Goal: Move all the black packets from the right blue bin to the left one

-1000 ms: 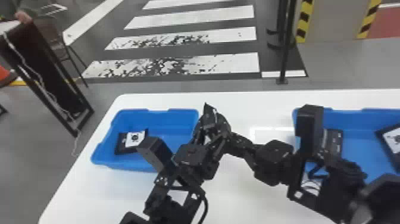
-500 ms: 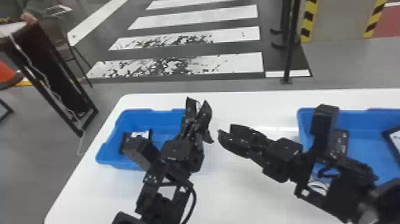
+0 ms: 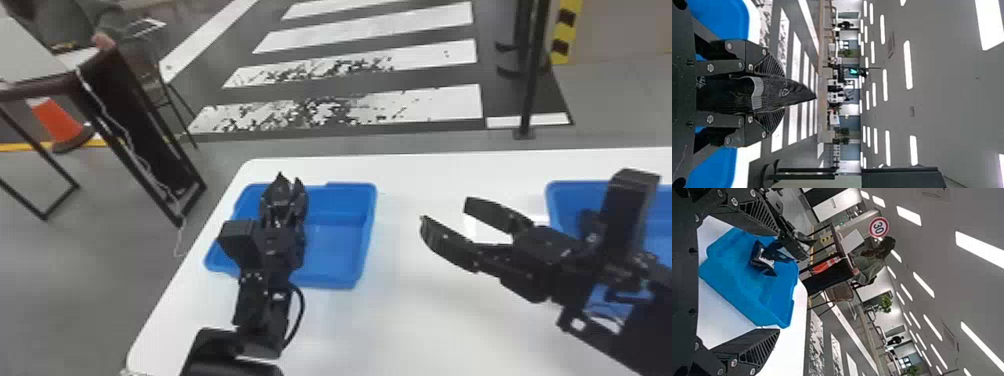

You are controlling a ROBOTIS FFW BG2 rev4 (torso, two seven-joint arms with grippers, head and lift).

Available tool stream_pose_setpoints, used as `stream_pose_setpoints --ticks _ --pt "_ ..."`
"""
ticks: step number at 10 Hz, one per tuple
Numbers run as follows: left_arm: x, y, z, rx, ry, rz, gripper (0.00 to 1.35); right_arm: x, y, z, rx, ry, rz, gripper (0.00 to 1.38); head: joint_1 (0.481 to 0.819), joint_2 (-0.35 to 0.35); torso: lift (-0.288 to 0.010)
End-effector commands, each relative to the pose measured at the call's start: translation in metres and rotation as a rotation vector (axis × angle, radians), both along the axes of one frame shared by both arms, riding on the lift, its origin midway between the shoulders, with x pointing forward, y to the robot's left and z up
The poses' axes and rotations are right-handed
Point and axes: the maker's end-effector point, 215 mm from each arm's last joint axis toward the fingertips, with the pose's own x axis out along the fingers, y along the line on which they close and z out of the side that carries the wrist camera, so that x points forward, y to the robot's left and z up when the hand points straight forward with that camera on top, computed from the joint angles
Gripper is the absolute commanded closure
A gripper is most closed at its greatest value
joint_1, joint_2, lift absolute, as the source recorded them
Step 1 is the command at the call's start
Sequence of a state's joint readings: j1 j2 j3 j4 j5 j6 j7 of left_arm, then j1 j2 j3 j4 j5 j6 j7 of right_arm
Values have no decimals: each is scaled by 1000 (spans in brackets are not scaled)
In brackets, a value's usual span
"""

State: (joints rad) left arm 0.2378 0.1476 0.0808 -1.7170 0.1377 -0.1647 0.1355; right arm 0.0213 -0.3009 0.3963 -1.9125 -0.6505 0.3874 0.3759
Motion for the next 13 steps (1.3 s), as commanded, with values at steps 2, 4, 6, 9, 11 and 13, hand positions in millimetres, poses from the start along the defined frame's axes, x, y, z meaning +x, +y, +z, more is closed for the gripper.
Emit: stream_pose_setpoints --ticks 2,4,6,9,11,13 --pt "-7 -6 -1 -60 -24 -46 136 24 -55 5 -72 -61 -134 144 695 350 -168" --pt "-18 -35 15 -120 -48 -117 303 37 -118 -1 -165 -60 -281 144 695 333 -168" --pt "-30 -70 30 -166 -70 -194 309 35 -181 -24 -289 1 -442 145 695 226 -168" --pt "-35 -97 24 -198 -47 -256 309 34 -209 -73 -392 134 -510 145 695 107 -168" --pt "-36 -106 23 -201 -45 -276 309 44 -225 -108 -430 197 -533 147 695 69 -168" --pt "-36 -109 22 -206 -42 -281 309 47 -225 -125 -443 226 -531 147 695 50 -168"
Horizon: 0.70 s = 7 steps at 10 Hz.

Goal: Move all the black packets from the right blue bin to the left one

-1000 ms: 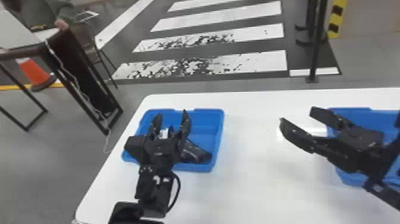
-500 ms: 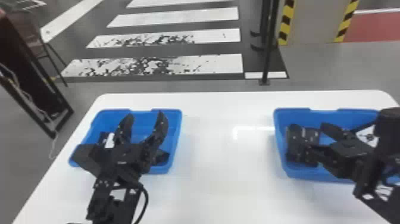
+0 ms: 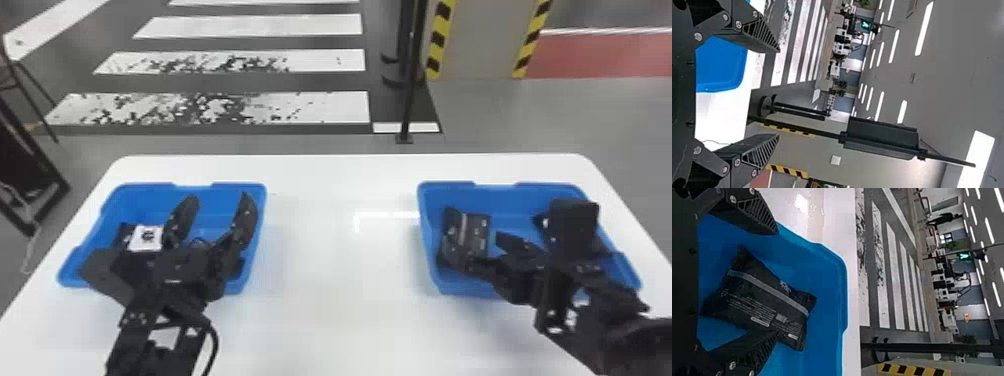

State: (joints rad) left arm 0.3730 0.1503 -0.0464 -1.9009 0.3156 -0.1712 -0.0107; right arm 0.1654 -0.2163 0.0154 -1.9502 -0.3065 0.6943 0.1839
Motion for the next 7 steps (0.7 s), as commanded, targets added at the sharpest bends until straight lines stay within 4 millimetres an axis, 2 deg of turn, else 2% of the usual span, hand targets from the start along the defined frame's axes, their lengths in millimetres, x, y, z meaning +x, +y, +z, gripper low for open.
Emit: stream_pose_setpoints --ticks 1,5,6,7 --pt "1 -1 1 -2 0 -2 309 4 0 -11 -6 20 -5 147 695 44 -168" --pt "1 -1 -1 -9 5 -2 309 11 -8 -28 -6 54 -31 151 695 35 -168" --pt "2 -1 0 -9 3 -2 311 12 -9 -32 1 64 -33 196 695 33 -168" --pt "2 -2 -1 -10 5 -5 309 12 -7 -35 18 73 -32 334 695 32 -168"
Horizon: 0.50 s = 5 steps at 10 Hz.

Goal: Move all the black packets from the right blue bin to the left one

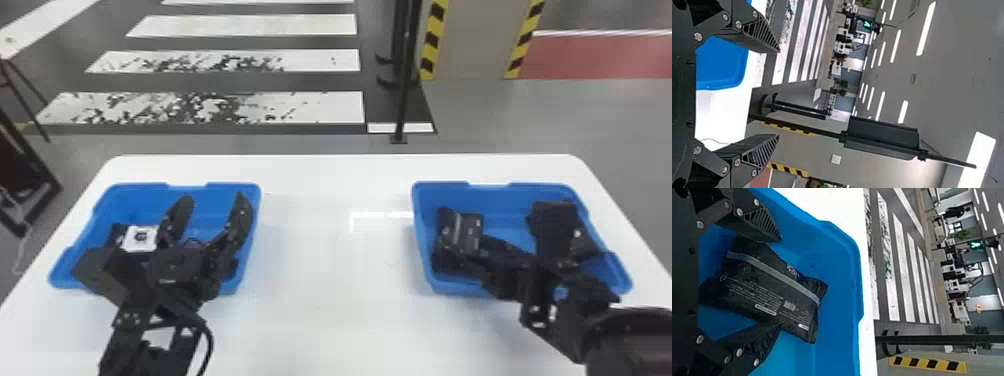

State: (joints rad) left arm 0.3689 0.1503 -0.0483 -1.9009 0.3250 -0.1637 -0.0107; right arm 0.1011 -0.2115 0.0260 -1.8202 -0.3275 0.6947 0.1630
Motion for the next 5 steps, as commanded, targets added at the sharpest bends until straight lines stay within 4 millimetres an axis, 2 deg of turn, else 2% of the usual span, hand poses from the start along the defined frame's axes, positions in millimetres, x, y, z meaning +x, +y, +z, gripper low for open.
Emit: stream_pose_setpoints --ticks 1,2,3,4,5 --pt "0 0 0 0 1 0 309 -4 6 -6 25 29 8 550 695 32 -168" --pt "0 0 1 -3 -1 1 309 -8 11 -9 29 49 18 734 695 36 -168" --pt "0 1 -1 -2 1 1 311 -11 17 -8 45 54 28 992 695 41 -168" --pt "1 -1 0 -4 -1 -2 309 -11 22 -2 61 48 34 1119 695 48 -168" --pt "1 -1 1 -4 -4 -2 309 -13 28 4 75 47 44 1121 695 54 -168"
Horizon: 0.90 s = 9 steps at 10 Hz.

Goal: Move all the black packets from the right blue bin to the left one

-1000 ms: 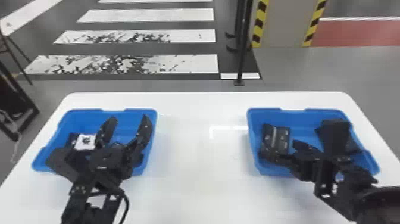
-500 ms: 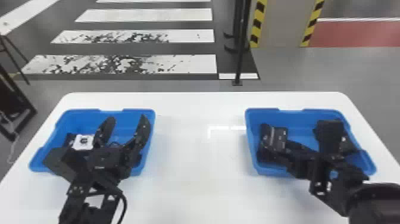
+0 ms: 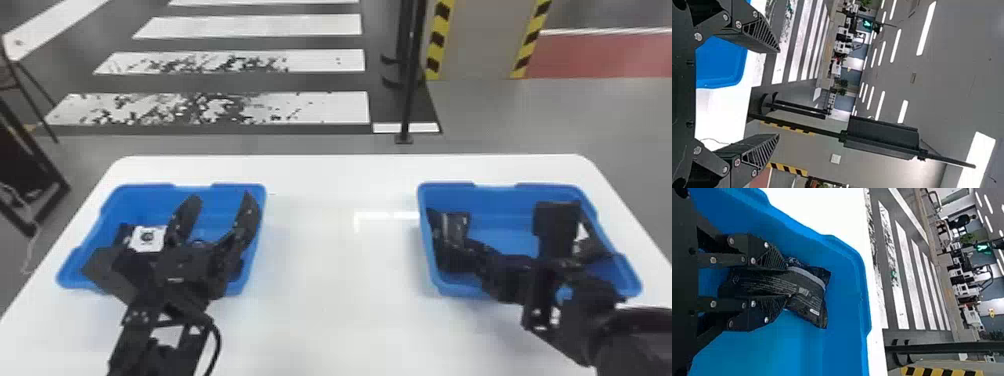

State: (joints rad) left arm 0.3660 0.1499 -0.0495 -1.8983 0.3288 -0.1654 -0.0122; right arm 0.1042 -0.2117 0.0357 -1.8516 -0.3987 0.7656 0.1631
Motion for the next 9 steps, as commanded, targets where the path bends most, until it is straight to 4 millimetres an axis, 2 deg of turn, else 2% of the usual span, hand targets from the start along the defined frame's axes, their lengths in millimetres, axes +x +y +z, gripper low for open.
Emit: stream_pose_setpoints --ticks 1,3,6,7,8,9 --pt "0 0 -1 -4 1 0 309 -5 11 7 38 2 16 1145 695 60 -168" --pt "0 0 2 -13 -8 1 309 -11 5 26 41 -34 10 1148 695 72 -168" --pt "-1 -1 4 -23 -13 -1 309 -10 -31 60 54 -125 -14 1148 695 50 -168" --pt "-1 -2 4 -26 -13 -2 309 2 -45 70 103 -173 -3 1148 695 43 -168" --pt "0 -4 4 -45 -13 -7 309 17 -48 89 149 -250 56 1148 695 29 -168" --pt "-1 -10 3 -89 -7 -20 309 30 -34 113 199 -328 162 1148 695 18 -168"
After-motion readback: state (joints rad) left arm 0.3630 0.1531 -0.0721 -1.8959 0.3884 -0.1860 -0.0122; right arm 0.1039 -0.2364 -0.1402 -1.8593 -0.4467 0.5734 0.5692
